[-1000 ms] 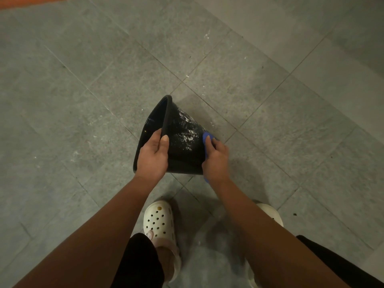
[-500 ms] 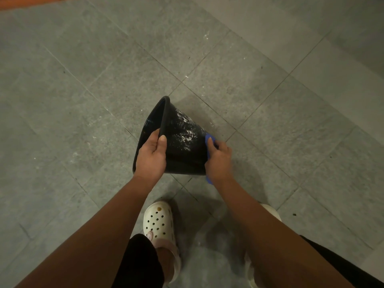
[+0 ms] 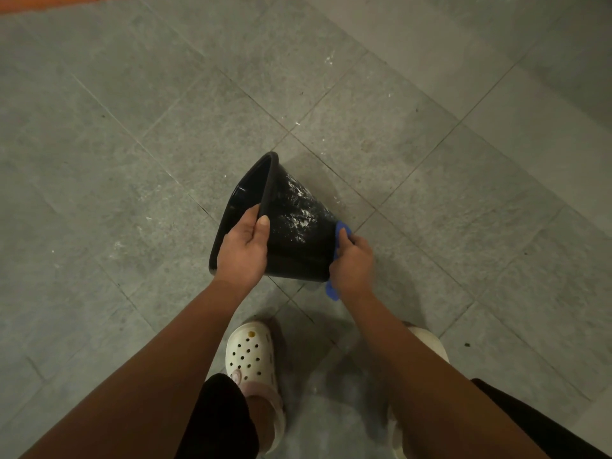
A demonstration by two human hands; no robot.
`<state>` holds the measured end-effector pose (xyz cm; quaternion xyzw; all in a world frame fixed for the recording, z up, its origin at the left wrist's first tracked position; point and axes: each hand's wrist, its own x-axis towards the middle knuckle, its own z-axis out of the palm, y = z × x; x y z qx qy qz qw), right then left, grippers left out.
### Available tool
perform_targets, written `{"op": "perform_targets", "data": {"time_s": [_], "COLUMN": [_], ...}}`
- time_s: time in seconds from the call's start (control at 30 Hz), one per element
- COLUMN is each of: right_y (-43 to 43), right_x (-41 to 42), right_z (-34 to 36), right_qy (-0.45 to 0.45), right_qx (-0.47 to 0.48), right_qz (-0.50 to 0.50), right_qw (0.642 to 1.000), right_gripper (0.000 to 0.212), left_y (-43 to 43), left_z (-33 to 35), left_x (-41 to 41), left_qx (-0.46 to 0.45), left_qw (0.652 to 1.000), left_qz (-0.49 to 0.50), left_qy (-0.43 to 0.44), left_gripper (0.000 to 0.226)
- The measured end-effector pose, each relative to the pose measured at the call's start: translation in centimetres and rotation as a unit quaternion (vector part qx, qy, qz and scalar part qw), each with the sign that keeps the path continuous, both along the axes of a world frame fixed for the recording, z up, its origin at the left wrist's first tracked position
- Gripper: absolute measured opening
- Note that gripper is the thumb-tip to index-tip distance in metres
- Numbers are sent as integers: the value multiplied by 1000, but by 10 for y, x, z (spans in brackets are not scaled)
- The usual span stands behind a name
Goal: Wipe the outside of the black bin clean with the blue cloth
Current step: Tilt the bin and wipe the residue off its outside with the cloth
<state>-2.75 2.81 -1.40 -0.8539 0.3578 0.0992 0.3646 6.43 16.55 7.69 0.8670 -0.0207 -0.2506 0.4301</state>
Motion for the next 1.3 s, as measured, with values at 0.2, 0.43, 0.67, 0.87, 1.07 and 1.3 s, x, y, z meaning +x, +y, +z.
{"op": "perform_targets", "data": {"time_s": [0.2, 0.43, 0.67, 0.87, 1.07, 1.3], "right_y": [-1, 1, 7, 21, 22, 33], "right_x": [13, 12, 18, 2, 17, 2], "right_z": [1, 2, 14, 16, 24, 27], "right_qy": [-85, 63, -107, -102, -203, -184], "right_qx": [12, -18, 15, 11, 30, 8], "right_qz": [19, 12, 3, -69, -9, -18], "right_qw": [996, 998, 994, 992, 979, 983], "right_gripper": [64, 57, 60, 43, 33, 40], "left_y": [2, -1, -5, -3, -2, -2], "left_z": [2, 4, 5, 4, 5, 7], "left_x": [-3, -2, -6, 0, 0, 4], "left_qx": [-15, -4, -8, -13, -19, -6], "left_qw": [1000, 1000, 999, 999, 998, 999], "left_qz": [-14, -1, -20, -4, -20, -3], "left_qy": [10, 15, 29, 47, 50, 50], "left_gripper": [42, 36, 35, 35, 33, 32]}}
